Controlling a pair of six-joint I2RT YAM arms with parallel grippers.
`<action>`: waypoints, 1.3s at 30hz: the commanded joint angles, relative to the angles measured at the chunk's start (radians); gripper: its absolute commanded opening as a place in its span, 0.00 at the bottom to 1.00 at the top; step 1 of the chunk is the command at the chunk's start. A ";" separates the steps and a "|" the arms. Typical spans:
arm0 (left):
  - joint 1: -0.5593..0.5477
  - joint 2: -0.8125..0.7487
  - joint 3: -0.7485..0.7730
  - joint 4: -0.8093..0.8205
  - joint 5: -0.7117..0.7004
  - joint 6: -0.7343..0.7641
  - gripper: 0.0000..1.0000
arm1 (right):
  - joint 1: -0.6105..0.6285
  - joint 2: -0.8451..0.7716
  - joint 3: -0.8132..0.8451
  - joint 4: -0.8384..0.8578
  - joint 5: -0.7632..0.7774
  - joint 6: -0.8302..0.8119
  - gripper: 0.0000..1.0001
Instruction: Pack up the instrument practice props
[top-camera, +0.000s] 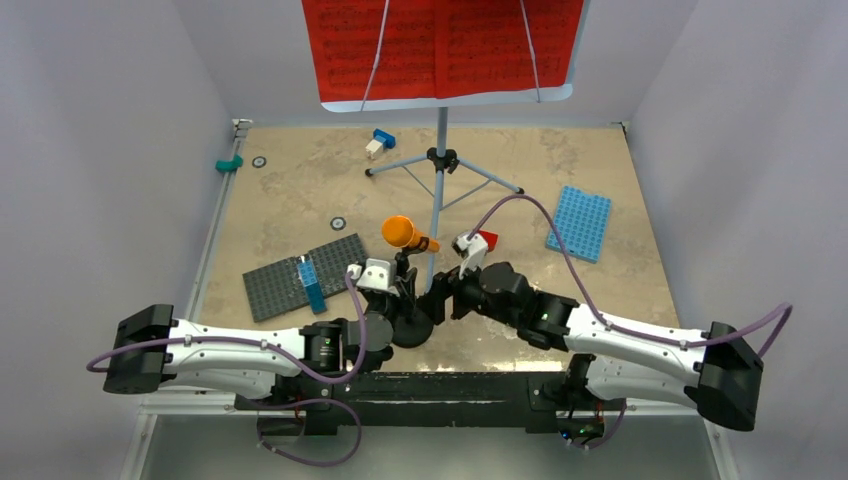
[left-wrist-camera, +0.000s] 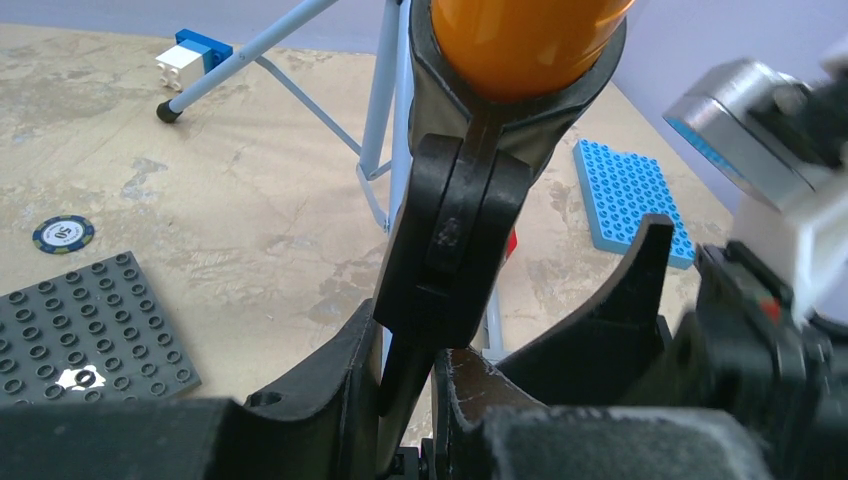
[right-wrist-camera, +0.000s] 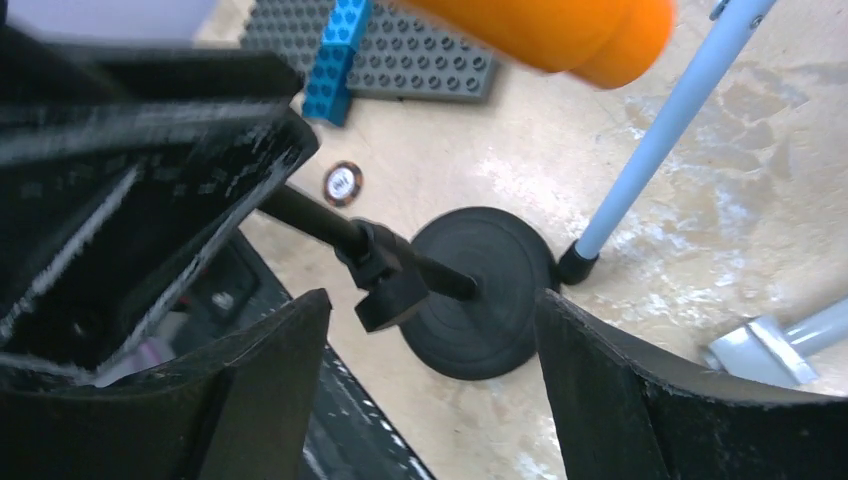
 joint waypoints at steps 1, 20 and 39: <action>-0.052 0.121 -0.109 -0.307 0.289 -0.224 0.00 | -0.104 0.015 0.000 0.049 -0.330 0.259 0.78; -0.079 0.099 -0.114 -0.304 0.280 -0.218 0.00 | -0.310 0.217 -0.083 0.440 -0.703 0.495 0.21; -0.090 0.107 -0.134 -0.248 0.279 -0.201 0.00 | -0.211 0.071 -0.009 0.067 -0.323 0.040 0.22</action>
